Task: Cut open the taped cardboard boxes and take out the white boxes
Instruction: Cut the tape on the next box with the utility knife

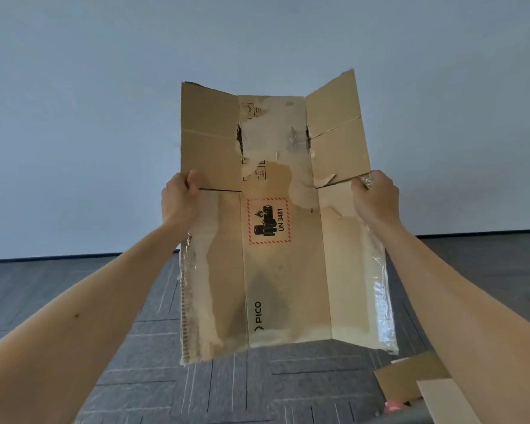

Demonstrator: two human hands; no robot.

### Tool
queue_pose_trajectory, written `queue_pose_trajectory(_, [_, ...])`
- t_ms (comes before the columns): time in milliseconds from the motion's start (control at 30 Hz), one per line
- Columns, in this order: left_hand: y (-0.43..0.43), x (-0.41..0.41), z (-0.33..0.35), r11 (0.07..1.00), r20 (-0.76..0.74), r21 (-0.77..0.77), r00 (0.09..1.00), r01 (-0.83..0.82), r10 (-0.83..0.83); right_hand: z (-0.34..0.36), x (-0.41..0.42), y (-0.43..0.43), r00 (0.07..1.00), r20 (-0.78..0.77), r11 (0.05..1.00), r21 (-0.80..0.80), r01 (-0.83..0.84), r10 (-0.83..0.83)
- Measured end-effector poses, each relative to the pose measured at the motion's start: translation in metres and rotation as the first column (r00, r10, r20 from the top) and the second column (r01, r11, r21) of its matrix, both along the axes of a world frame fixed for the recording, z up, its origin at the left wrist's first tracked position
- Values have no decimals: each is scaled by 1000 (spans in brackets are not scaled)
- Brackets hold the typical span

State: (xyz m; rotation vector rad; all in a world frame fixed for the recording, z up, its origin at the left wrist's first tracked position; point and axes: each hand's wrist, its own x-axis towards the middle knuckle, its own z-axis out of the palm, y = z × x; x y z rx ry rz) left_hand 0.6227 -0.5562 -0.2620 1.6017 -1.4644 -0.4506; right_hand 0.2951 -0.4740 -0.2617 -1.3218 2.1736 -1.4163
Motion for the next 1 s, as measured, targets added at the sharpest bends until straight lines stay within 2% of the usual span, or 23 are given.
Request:
queue_pose_trajectory(200, [-85, -15, -111, 975, -23, 220, 999, 40, -36, -102, -5, -70, 994, 108, 976, 218, 1, -25])
queue_pose_trajectory(433, [-173, -45, -254, 895, 43, 445, 998, 25, -49, -248, -28, -159, 974, 225, 893, 445, -63, -43])
queue_pose_trajectory(667, [-258, -69, -399, 822, 59, 569, 996, 26, -72, -389, -54, -242, 961, 274, 798, 585, -144, -28])
queue_pose_trajectory(800, [-298, -66, -485, 768, 33, 638, 996, 43, -83, -475, -57, -281, 959, 277, 771, 624, -129, -64])
queue_pose_trajectory(1000, [-363, -51, -620, 634, -18, 760, 979, 144, -201, -607, -54, -344, 948, 300, 698, 701, -143, -106])
